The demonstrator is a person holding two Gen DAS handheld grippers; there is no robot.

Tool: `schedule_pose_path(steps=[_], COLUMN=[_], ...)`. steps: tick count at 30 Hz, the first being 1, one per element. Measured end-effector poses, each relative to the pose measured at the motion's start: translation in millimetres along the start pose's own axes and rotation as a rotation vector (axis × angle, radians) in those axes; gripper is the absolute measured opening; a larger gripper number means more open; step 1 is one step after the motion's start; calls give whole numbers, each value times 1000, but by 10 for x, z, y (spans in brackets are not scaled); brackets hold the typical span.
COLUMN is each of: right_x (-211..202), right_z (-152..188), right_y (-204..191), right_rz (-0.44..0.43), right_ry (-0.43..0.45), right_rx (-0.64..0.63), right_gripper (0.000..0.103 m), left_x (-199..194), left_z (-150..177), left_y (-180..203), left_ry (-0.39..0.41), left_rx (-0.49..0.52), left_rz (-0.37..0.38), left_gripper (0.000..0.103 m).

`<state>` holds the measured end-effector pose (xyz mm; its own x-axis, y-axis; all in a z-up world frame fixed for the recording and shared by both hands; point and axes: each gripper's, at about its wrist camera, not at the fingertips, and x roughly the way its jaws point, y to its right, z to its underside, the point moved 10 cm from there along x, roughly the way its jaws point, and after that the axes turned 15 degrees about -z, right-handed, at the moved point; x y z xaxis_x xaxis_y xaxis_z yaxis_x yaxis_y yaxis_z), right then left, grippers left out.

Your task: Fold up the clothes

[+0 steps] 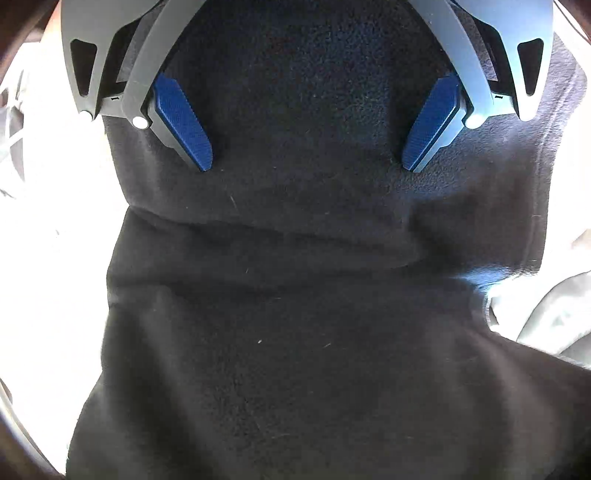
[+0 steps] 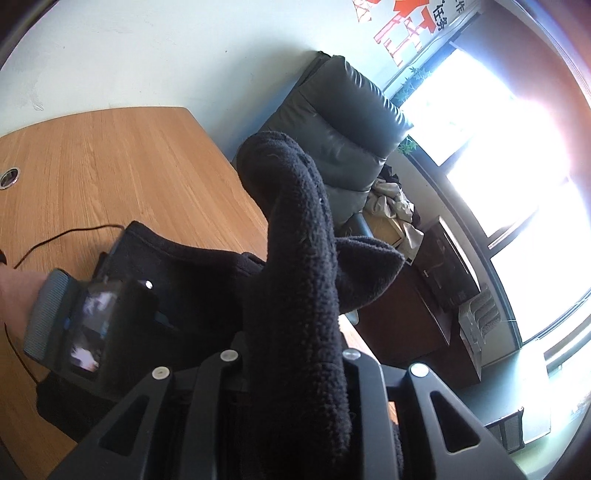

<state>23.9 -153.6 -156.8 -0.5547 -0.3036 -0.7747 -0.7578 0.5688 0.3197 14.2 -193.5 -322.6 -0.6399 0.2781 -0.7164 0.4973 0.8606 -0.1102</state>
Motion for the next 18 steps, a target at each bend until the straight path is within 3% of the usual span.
schedule_pose_path(steps=[5,9,13,18], right_x=[303,347,352,480], right_z=[109,171,120,66], right_y=[-224,-351,-353,-455], right_rz=[-61,-83,-92,-103], right_ry=[-31,-2,59,95], right_rx=[64,135,217,302], right_gripper=[21,20,20,20], left_x=[-23,30,106,-91], left_z=[60,209,322,589], left_y=[-63,-258,-648,-1182], left_ry=[29,35,22,22], left_rx=[-9,21,2,-68], left_rz=[29,87,118,93], left_gripper=[103,103,103,103])
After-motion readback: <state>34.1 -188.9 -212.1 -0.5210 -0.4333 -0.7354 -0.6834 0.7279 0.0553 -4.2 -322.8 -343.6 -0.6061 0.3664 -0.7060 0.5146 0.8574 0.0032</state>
